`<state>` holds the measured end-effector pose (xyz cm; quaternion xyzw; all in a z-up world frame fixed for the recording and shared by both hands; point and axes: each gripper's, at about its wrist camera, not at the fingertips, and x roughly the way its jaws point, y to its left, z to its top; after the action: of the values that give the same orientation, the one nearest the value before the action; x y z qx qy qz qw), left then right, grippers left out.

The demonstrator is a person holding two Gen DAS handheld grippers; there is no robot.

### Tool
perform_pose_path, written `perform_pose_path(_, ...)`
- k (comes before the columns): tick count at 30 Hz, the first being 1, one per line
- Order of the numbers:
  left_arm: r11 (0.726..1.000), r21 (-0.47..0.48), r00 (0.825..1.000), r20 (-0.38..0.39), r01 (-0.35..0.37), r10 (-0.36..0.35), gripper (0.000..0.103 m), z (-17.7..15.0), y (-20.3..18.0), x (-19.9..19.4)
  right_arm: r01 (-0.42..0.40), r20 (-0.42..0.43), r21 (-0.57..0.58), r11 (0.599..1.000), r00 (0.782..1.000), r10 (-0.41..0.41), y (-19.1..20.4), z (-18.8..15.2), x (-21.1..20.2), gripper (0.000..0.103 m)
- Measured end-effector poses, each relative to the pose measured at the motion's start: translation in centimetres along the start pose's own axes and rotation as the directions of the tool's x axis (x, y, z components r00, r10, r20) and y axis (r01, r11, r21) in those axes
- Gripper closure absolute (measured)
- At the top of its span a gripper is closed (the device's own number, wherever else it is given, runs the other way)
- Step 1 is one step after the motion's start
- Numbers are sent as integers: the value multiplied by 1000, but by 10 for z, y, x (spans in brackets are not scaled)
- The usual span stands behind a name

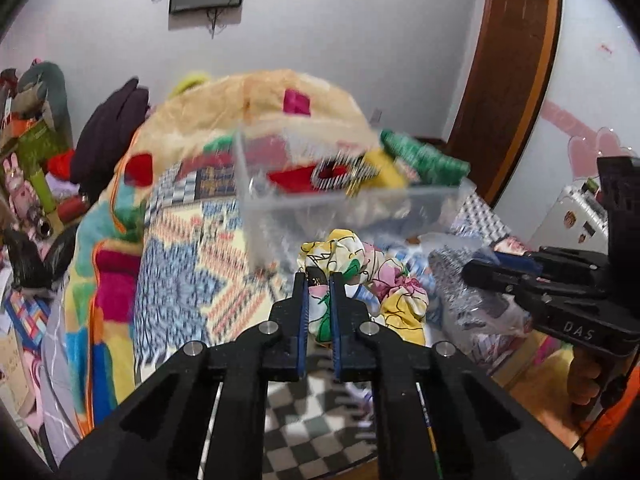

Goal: Organize soft objects
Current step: 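Grasp the floral cloth with the left gripper while the right grasps the bagged silver scrubber, then lower the floral cloth and bagged scrubber into the box and release both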

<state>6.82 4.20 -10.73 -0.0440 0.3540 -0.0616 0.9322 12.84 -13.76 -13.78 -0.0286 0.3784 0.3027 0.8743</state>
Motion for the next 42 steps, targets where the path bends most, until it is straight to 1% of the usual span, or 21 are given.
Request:
perform_pose_path(5,1000,13,997,79,22,-23,94,24,-10,-14,17,62,-6,1000,998,-16,0,16,-10,85)
perform_pose_path(10,1000,3,991,128,24,-24,94,44,-12,-16,34,131,-1,999,991,-33,-3,40,-18,85)
perform_pose_path(16,999,-42,987,157,24,-17,94,67,-2,-3,58,214,4,998,975,-57,-6,68,-22,85)
perform_pose_path(18,999,-49,988,158,10,-2,94,71,2,5,64,229,7,998,971,-64,-8,77,-17,85)
perform_pose_path(21,998,-61,989,148,-19,28,94,75,7,20,65,224,8,998,972,-65,-11,85,-6,85)
perform_pose_path(23,997,-77,991,132,-24,34,94,76,13,31,71,208,2,997,976,-70,-11,88,7,85)
perform_pose_path(30,995,-98,998,46,-35,39,94,73,22,71,98,101,-32,995,990,-94,-11,87,59,84)
perform_pose_path(32,995,-91,999,27,-42,45,94,71,22,79,107,79,-47,993,992,-103,-10,84,68,82)
perform_pose_path(33,995,-88,999,24,-43,45,93,70,22,80,111,73,-49,993,992,-107,-10,82,70,79)
perform_pose_path(35,996,-83,999,17,-42,43,86,68,20,81,116,72,-47,992,991,-113,-11,81,68,79)
perform_pose_path(37,996,-85,999,21,-38,40,76,67,19,78,110,70,-43,993,992,-107,-12,82,63,77)
perform_pose_path(39,996,-88,999,31,-30,33,71,67,19,71,103,73,-36,994,992,-100,-14,83,58,69)
perform_pose_path(40,996,-88,999,39,-27,31,69,67,19,67,101,85,-34,994,992,-98,-14,83,51,66)
perform_pose_path(41,996,-86,998,50,-23,28,68,68,19,62,101,96,-34,994,991,-97,-15,84,48,63)
perform_pose_path(42,996,-84,998,62,-21,26,68,68,17,56,100,108,-35,994,990,-95,-15,84,43,61)
